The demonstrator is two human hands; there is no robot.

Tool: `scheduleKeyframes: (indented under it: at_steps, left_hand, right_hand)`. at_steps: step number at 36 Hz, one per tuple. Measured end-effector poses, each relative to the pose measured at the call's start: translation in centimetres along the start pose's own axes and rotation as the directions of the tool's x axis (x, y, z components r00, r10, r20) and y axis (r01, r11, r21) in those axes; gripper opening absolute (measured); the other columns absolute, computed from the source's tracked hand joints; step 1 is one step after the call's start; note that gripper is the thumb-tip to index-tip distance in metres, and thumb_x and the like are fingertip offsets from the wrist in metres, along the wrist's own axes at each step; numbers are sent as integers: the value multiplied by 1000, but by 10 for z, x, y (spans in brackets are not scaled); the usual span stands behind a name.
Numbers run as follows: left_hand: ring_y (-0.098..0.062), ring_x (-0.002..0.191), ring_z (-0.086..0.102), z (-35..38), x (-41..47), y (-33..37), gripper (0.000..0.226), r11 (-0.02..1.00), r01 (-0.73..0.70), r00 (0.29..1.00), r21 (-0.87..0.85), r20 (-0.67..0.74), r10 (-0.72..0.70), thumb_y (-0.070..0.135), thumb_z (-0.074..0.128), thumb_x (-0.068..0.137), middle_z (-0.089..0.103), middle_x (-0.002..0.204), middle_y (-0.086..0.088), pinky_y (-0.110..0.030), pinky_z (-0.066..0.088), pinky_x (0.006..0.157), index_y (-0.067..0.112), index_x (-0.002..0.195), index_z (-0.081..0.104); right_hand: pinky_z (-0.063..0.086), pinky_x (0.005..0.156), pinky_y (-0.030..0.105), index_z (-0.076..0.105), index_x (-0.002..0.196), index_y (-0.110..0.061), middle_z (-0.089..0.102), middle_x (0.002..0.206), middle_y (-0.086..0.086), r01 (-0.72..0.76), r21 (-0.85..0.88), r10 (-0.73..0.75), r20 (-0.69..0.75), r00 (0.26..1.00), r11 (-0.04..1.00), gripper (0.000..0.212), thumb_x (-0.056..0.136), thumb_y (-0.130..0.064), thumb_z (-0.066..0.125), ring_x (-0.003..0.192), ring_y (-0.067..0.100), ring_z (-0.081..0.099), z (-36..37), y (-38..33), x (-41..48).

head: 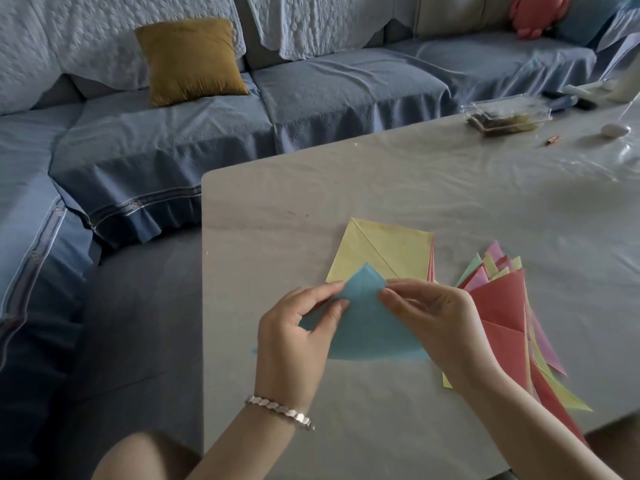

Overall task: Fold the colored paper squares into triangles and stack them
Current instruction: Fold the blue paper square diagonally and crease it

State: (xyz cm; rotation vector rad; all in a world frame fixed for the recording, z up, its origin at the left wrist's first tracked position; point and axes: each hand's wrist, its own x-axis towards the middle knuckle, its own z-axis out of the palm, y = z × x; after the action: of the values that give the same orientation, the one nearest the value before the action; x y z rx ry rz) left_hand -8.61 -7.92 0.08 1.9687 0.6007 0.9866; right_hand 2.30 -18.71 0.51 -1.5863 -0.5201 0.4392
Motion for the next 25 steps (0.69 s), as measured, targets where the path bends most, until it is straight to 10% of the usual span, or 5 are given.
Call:
scheduleKeyframes:
  at_steps: [25]
  left_hand:
    - [5,69,64,-3,-3,15,31,999,40,999,2,-28,-40,8,77,69,66,74,24,-2,42,65,38,75,67]
  right_hand:
    - [43,55,7,71,73,-19,70,63,-9,-15,128,25,-72,997,992,16,70,-3,73,55,-2,60,1,-14,-12]
